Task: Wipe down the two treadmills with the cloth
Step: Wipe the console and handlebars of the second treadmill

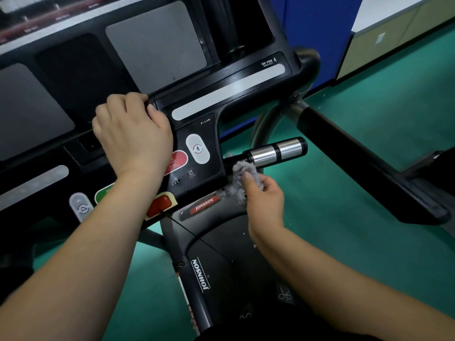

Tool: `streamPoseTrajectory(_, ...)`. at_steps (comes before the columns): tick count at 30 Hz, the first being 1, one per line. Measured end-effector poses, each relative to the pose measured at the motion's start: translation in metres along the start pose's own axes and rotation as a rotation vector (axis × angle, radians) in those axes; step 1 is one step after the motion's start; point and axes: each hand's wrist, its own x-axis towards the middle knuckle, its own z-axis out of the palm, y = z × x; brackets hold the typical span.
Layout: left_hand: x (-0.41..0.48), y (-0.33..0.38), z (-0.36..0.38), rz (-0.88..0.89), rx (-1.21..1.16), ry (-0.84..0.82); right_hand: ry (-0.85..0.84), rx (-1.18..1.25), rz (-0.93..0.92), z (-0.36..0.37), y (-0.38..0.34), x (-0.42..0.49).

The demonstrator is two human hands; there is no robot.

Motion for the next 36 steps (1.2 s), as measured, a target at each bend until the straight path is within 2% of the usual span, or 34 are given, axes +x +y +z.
streamPoseTrajectory(5, 0.000, 0.000, 0.001, -0.001, -0.009, 0.001, -0.015, -0.047, -0.009, -0.001, 0.004, 0.006)
streamPoseTrajectory(9, 0.000, -0.002, 0.000, 0.003, -0.011, -0.002, 0.136, -0.073, 0.059, 0.002, 0.002, 0.028)
streamPoseTrajectory(13, 0.000, -0.001, 0.000, 0.005, -0.018, 0.001, 0.052, -0.232, -0.002, -0.020, -0.005, 0.014)
streamPoseTrajectory(16, 0.000, -0.001, 0.001, 0.004, -0.019, 0.000, 0.027, -0.275, -0.247, -0.038, -0.006, -0.020)
streamPoseTrajectory(19, -0.001, -0.001, 0.000, 0.004, -0.024, -0.006, 0.012, -0.237, -0.733, -0.045, -0.028, -0.031)
streamPoseTrajectory(21, -0.001, -0.001, 0.000, 0.005, -0.026, -0.009, -0.066, -0.319, -1.042, -0.046, -0.043, -0.017)
streamPoseTrajectory(22, -0.001, -0.001, 0.000, 0.005, -0.029, -0.010, -0.145, -0.425, -1.131, -0.045, -0.049, -0.006)
streamPoseTrajectory(25, -0.001, -0.001, -0.001, 0.003, -0.033, -0.007, -0.463, -0.930, -1.219, -0.042, -0.053, 0.027)
streamPoseTrajectory(26, -0.001, -0.001, -0.001, 0.002, -0.032, -0.006, -0.538, -1.038, -1.259, -0.043, -0.047, 0.036)
streamPoseTrajectory(28, -0.001, -0.001, 0.000, 0.000, -0.024, -0.009, -0.563, -1.078, -1.341, -0.042, -0.038, 0.044)
streamPoseTrajectory(32, 0.001, 0.000, 0.002, -0.003, -0.018, -0.016, -0.564, -1.135, -1.271, -0.022, -0.051, 0.046)
streamPoseTrajectory(36, 0.000, 0.000, 0.001, -0.007, -0.012, -0.011, -0.746, -1.320, -0.965, 0.001, -0.089, 0.053)
